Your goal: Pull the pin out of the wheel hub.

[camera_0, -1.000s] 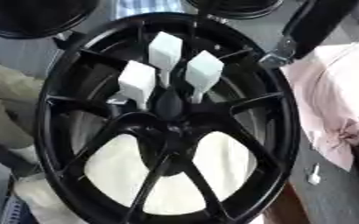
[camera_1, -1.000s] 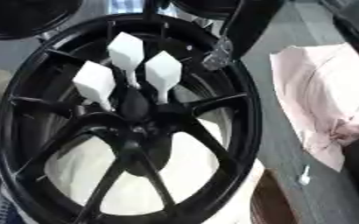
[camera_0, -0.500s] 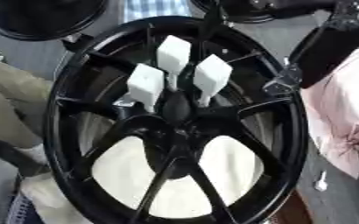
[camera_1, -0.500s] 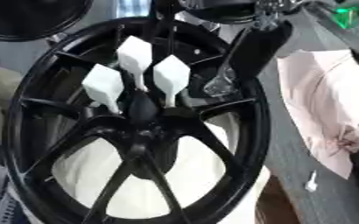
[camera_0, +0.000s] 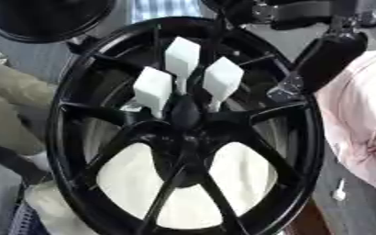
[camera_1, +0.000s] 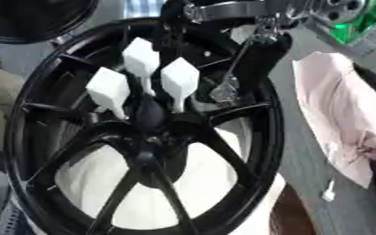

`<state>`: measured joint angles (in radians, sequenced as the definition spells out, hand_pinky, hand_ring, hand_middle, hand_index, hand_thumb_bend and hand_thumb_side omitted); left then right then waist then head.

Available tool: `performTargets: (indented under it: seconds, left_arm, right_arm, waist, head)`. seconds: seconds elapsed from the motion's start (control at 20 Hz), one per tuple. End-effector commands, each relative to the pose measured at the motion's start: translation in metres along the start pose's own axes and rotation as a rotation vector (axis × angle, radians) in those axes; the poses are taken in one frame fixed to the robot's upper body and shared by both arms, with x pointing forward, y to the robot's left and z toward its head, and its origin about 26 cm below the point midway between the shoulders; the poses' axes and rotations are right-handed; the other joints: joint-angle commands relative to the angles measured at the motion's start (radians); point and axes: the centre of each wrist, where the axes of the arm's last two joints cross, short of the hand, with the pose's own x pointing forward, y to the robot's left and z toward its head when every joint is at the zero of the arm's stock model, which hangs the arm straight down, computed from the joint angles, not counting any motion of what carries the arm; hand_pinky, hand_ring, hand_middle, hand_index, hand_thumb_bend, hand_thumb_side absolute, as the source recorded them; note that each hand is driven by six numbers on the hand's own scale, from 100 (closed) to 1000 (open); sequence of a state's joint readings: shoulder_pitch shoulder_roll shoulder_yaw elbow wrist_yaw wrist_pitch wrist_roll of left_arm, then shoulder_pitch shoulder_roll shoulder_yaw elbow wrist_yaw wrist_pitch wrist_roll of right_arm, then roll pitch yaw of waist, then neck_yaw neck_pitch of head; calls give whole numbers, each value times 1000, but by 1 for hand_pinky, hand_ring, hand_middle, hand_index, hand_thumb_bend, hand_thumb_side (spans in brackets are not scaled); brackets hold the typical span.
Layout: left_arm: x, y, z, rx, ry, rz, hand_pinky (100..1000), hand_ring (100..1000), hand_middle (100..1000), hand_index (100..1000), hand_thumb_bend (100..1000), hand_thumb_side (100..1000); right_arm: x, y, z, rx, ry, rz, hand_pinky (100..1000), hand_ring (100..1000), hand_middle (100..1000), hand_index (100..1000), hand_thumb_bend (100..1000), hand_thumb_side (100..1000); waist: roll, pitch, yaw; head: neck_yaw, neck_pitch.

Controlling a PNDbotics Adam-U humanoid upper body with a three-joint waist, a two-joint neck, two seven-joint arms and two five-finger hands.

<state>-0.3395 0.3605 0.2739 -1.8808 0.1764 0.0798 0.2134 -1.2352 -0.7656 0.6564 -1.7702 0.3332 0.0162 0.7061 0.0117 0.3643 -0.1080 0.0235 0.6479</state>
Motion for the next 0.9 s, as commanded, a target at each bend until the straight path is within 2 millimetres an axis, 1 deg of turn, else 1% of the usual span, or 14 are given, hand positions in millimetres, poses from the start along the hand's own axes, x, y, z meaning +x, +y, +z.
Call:
performTargets:
  seconds: [0.05,0.5,0.9]
  left_arm:
    - [7,1,-4,-9,-28,-12,700,609,601,745,325,824]
    - [6,0,-4,-12,-26,-9,700,609,601,743,323,825]
    - [7,-2,-4,-16,-26,-2,701,610,601,742,323,826]
  right_arm:
    - [-4,-1,-1,-24,37,13,818,769,760,829,355,110]
    - [-11,8,-11,-20,47,-26,799,753,749,810,320,100]
    - [-14,12,-17,9,30,-55,794,752,746,809,321,100]
  waist:
    - [2,-17,1]
    - [5,-17,4]
    - [5,-15,10]
  head:
    - [0,-7]
    - [-9,-13]
    - [-22,-21]
